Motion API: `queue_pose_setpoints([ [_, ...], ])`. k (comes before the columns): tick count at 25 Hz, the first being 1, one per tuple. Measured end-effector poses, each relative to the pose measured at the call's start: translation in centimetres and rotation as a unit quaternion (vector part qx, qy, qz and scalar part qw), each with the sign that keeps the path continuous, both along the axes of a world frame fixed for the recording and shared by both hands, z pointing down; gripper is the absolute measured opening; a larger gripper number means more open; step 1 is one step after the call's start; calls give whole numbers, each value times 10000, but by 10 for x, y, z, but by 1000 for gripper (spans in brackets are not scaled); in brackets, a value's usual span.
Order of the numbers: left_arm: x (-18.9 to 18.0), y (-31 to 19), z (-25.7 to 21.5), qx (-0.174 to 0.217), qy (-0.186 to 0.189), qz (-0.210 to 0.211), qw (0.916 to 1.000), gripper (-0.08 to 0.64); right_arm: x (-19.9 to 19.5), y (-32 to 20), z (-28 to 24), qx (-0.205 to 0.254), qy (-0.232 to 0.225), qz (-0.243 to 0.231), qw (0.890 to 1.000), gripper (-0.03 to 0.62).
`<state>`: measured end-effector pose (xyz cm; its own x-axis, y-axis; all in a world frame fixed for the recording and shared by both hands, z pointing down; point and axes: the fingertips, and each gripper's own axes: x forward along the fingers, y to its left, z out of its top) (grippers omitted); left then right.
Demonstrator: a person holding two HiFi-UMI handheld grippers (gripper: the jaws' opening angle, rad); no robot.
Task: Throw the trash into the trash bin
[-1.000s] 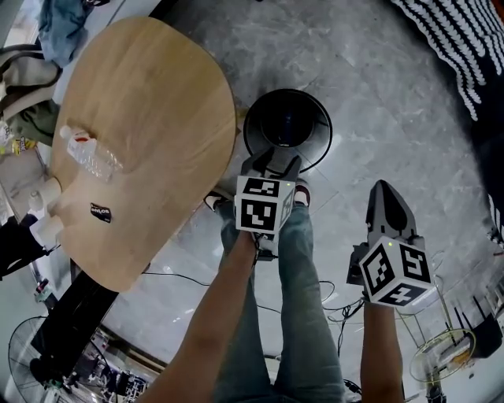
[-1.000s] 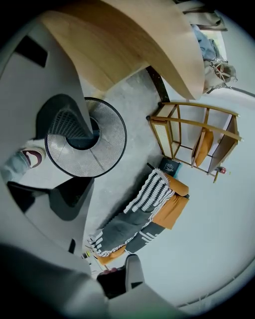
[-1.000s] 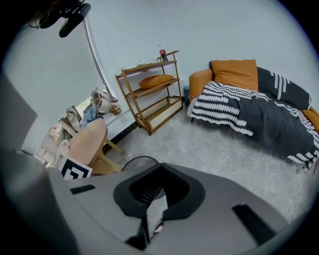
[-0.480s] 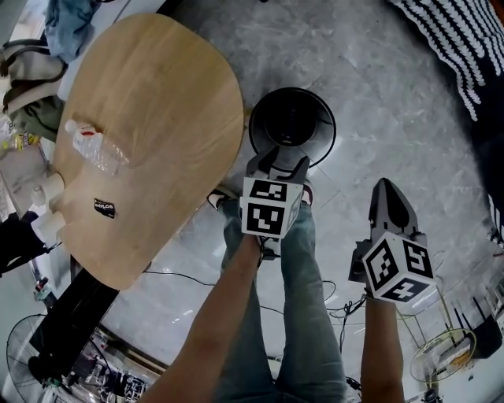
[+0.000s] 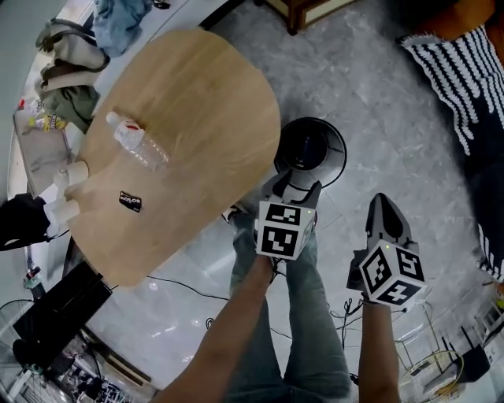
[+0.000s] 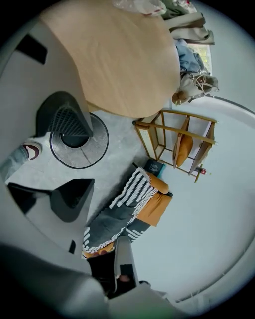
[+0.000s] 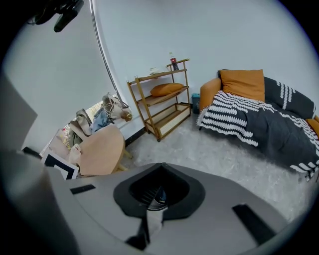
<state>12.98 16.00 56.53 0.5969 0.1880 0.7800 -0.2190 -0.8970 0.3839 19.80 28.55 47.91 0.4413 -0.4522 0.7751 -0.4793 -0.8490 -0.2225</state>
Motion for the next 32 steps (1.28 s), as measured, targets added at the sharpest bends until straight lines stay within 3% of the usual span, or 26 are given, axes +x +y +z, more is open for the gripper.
queue_pose_setpoints([
  [9,-37,-80,-58,92,159,-1077,9940,262,-16,-80,-32,115,77,-780,9969,6],
  [18,-124,-177,-78,355,41,-2110,9768,262,-67,-191,-34,205,76,-1795,9835,6],
  [26,-234,-256,-75,508,-208,-3261,9437,262,-136,-283,-32,272,16,-2804,9595,6],
  [32,-300,-300,-69,568,-304,-3982,9150,262,-181,-320,-18,157,-60,-3324,9430,7],
])
